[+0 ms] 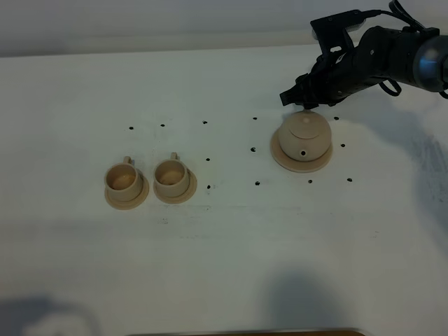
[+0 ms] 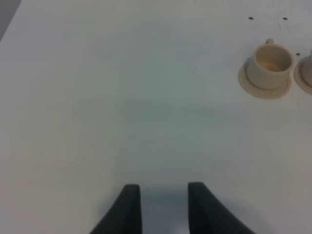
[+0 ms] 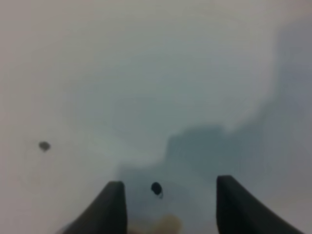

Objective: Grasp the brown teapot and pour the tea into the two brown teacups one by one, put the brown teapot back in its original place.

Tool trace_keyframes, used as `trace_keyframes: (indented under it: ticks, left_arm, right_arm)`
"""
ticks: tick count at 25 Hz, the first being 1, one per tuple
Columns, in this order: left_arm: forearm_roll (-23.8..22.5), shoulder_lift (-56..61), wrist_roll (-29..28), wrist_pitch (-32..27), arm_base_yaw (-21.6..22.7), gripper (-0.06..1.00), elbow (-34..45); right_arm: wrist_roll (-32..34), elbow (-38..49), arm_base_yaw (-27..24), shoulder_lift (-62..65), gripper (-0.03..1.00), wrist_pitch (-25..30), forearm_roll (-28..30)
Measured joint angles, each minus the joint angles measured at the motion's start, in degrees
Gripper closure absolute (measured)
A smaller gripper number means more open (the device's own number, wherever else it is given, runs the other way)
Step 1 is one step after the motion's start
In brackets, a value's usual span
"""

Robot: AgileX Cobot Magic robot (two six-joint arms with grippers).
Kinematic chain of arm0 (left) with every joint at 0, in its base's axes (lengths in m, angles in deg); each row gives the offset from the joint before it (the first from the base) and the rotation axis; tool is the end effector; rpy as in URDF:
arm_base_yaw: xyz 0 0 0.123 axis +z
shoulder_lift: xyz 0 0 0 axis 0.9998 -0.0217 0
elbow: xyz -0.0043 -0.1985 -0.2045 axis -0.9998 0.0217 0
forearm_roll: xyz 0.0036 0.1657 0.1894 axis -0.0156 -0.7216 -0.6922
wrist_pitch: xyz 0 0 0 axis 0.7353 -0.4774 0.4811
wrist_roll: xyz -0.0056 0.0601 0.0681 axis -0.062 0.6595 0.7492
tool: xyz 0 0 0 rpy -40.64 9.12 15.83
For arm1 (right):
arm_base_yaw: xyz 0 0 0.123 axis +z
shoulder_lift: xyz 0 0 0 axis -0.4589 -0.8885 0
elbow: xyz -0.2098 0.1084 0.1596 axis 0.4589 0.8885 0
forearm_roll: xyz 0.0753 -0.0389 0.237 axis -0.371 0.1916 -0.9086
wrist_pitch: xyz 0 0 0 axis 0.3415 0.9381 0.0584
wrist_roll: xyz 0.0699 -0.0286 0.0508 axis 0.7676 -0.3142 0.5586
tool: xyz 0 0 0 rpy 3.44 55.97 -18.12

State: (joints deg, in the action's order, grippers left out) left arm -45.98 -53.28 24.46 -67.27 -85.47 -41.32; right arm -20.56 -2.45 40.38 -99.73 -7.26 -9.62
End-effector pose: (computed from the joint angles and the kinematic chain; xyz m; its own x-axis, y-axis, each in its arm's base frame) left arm -0.0020 0.0057 0.2670 -0.4742 -0.0808 -0.8767 -0.1384 0.9902 -0.0165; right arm 0.4583 0.1180 0.1405 -0.7641 -0.2855 -0.5785 -0.3768 0.9254 0.0410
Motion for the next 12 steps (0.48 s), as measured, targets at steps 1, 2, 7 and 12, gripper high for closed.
trace_keyframes:
  ticks: [1,2,7,12]
  left_arm:
    - [0.00,0.00,0.00,0.00,0.00,0.64,0.00]
    - [0.00,0.00,0.00,0.00,0.00,0.64,0.00]
    - [0.00,0.00,0.00,0.00,0.00,0.64,0.00]
    - [0.00,0.00,0.00,0.00,0.00,0.64,0.00]
  right_arm:
    - [0.00,0.00,0.00,-0.11,0.56,0.06,0.00]
    - [0.00,0.00,-0.11,-0.34,0.56,0.06,0.05]
    - [0.00,0.00,-0.74,-0.46,0.56,0.06,0.72]
    - [0.00,-0.06,-1.73,-0.46,0.56,0.22,1.69]
